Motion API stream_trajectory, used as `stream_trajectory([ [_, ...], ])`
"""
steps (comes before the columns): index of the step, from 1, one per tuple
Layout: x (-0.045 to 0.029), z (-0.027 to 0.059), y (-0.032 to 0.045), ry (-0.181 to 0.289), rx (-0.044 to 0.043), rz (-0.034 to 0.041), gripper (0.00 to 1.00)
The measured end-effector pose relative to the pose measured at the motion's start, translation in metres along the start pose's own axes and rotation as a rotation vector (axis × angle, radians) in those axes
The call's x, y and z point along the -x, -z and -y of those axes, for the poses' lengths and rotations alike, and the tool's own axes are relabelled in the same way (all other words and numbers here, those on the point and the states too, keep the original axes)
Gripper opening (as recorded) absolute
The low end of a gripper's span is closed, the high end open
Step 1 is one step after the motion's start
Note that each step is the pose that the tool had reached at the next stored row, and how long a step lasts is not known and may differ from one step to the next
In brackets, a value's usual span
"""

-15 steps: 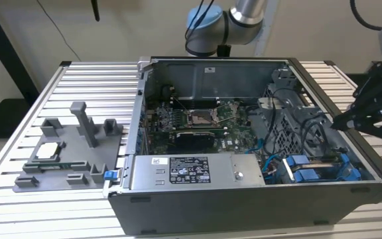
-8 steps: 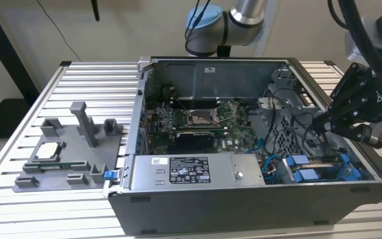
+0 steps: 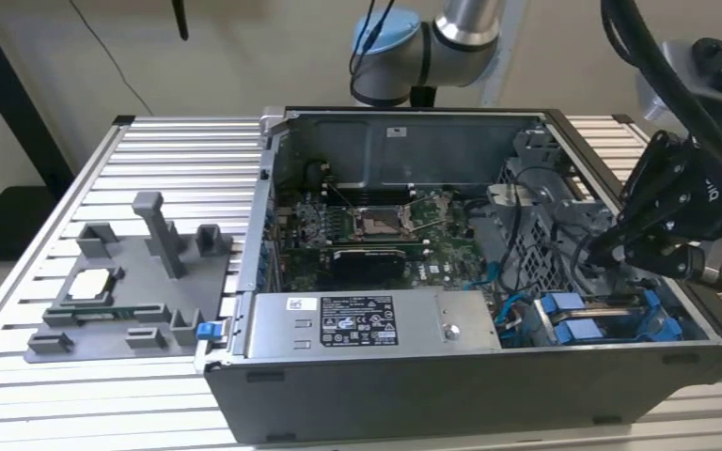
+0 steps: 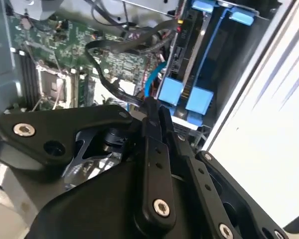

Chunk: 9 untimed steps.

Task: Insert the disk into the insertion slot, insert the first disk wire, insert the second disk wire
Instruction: 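Insert the second disk wire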

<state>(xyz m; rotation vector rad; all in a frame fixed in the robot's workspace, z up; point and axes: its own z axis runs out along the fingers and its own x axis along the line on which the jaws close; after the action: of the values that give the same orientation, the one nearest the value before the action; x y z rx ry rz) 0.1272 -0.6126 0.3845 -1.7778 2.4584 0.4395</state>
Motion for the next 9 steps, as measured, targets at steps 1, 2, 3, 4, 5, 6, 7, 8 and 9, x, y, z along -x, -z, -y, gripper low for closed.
stream_trajectory([
  [1,0.0000,0.0001,-0.0001,0.005,-0.0104,-0.0117,0.00],
  [2,0.0000,0.0001,-0.0001,0.010,-0.0214,-0.0210,0.00],
  [3,0.0001,0.0001,-0.0001,0.015,-0.0333,-0.0296,0.00],
  [4,0.0002,0.0000,-0.0001,0.020,-0.0453,-0.0379,0.00],
  [5,0.0002,0.0000,-0.0002,0.026,-0.0580,-0.0463,0.00],
  [6,0.0003,0.0000,-0.0001,0.030,-0.0691,-0.0552,0.00],
  [7,0.0003,-0.0002,-0.0002,0.032,-0.0787,-0.0644,0.00],
  [8,0.0003,-0.0003,-0.0003,0.033,-0.0874,-0.0756,0.00],
  [9,0.0004,-0.0003,-0.0004,0.035,-0.0941,-0.0862,0.00],
])
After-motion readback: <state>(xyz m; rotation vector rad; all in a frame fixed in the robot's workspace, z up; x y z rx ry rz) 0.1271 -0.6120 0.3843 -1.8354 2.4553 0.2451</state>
